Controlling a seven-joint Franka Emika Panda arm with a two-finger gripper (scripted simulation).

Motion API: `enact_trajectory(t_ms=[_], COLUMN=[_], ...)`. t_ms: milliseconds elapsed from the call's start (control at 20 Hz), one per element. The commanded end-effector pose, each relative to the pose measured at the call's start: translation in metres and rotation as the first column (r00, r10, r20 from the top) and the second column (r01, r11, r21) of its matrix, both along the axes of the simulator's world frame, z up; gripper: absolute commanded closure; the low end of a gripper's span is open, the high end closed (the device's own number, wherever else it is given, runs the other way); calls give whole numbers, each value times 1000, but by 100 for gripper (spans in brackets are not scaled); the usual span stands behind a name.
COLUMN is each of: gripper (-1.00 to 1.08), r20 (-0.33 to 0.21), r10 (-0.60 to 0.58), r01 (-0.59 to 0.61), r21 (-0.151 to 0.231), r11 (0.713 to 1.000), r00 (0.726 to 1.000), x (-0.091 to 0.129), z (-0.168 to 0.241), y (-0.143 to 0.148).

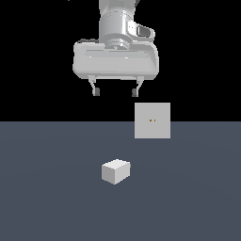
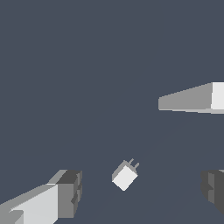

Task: Plug the charger into the wall socket.

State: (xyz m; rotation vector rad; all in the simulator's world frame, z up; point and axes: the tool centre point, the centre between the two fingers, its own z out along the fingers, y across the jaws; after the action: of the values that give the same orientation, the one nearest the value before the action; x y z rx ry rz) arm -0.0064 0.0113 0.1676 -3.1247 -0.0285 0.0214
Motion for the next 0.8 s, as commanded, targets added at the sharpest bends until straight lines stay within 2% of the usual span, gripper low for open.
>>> enact_trajectory(t_ms=[0,350,750], gripper=[-92,-92,-92], r20=[0,10,44], r10=[0,-33,-144], r01=[0,33,145], r21=[0,-4,-13], r11=[1000,999,989], r00=[1000,999,989], x=[0,-4,-19], z=[0,-5,-20], y=[0,-1,-5])
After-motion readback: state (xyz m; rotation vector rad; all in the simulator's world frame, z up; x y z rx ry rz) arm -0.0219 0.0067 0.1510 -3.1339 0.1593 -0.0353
